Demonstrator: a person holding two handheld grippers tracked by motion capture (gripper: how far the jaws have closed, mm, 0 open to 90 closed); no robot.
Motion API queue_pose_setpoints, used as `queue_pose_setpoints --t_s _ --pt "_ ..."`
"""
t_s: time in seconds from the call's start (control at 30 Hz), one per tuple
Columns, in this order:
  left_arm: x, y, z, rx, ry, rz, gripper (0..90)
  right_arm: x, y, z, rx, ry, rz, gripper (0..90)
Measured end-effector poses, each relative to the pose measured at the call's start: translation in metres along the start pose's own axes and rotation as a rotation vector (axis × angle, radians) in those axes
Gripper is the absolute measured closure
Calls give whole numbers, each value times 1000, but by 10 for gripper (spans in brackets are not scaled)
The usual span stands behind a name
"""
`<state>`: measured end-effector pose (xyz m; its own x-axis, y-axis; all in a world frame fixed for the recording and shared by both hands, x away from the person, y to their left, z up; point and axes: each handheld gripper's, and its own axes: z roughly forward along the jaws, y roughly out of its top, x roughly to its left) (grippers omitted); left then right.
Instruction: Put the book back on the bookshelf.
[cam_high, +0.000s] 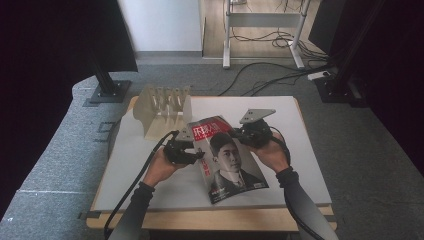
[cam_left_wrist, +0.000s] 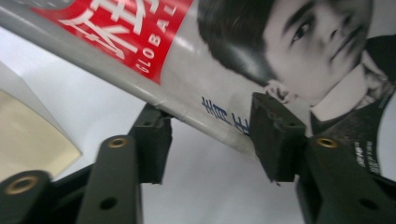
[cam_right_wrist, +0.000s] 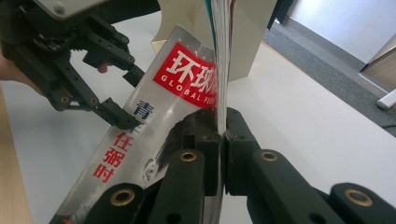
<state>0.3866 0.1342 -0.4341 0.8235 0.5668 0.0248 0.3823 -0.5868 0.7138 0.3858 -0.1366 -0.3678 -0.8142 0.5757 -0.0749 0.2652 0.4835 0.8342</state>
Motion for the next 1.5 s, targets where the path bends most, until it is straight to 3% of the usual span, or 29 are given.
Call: queue_pose_setpoints --t_s 0.17,0.23,0.37,0.73,0.93,1.13,1.3,1.5 --pt "2 9 -6 6 13 -6 560 -3 5 -1 -14 -11 -2 850" --pt "7 13 -11 -16 -1 -38 644 -6 9 -4 -23 -27 -6 849" --pt "13 16 -21 -72 -13 -71 704 -9 11 -7 -37 -39 0 848" --pt "4 23 -54 -206 78 18 817 -17 8 -23 -62 -86 22 841" --pt "-14 22 -64 -204 56 63 821 -19 -5 -31 -74 -74 47 843" --pt "-28 30 -69 -218 1 87 755 -16 -19 -49 -96 -47 58 844" --pt "-30 47 -70 -223 9 98 718 -12 -26 -58 -101 -35 44 844" --pt "-28 59 -65 -178 23 98 757 -11 -28 -60 -102 -26 42 843"
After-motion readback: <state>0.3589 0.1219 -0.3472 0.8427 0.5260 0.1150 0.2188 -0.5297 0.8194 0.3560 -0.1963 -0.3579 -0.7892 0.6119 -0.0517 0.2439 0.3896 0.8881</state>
